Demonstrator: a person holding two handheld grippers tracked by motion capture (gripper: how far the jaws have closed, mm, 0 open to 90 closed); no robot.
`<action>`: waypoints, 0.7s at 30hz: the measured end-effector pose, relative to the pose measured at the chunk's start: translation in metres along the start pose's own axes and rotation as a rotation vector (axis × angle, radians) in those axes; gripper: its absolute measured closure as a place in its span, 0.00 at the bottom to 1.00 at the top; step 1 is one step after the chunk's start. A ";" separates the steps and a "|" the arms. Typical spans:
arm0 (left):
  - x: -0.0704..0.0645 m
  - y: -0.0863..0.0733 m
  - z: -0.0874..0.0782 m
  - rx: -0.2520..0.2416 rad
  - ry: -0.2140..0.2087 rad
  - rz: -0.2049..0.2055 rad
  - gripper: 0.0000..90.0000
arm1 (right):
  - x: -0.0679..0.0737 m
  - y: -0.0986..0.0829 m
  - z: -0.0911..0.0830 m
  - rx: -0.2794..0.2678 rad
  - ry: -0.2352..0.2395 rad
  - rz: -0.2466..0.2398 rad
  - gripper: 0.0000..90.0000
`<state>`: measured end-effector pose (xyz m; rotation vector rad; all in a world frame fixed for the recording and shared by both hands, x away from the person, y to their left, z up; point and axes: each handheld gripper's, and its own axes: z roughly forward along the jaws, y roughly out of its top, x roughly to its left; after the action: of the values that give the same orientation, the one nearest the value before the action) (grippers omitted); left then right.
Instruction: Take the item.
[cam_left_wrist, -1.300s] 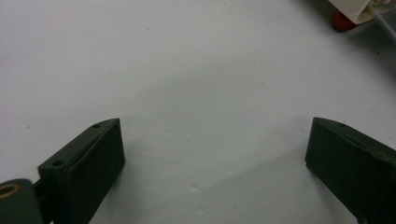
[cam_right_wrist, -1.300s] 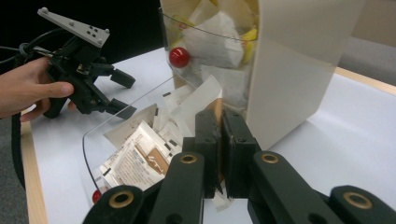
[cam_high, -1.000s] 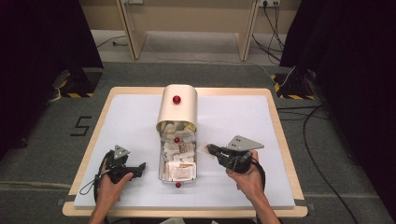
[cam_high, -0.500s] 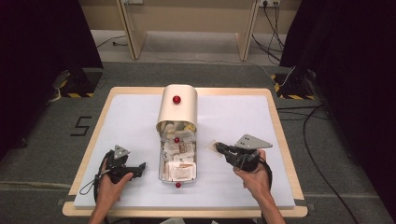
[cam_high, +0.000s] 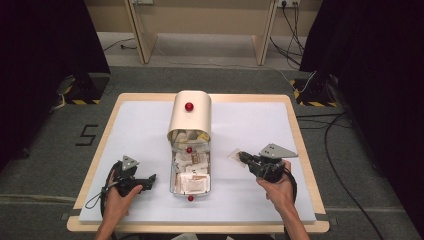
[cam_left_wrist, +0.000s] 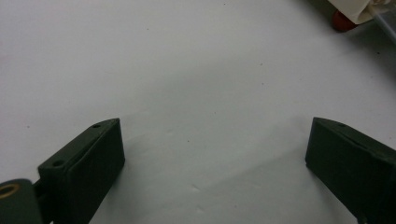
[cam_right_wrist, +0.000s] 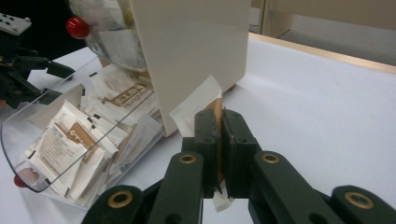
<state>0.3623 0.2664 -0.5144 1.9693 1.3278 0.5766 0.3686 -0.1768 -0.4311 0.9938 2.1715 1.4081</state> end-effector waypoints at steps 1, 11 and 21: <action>0.000 0.000 0.000 0.000 0.000 0.000 0.04 | 0.000 0.000 0.000 0.000 0.000 0.000 0.95; 0.000 0.000 0.000 0.003 0.000 0.003 0.04 | -0.009 -0.006 0.000 0.012 -0.024 0.017 0.95; 0.000 0.000 0.000 0.002 0.000 0.003 0.04 | -0.016 -0.014 0.007 0.038 -0.045 0.033 0.95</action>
<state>0.3623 0.2666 -0.5142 1.9735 1.3267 0.5768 0.3787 -0.1873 -0.4479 1.0691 2.1659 1.3507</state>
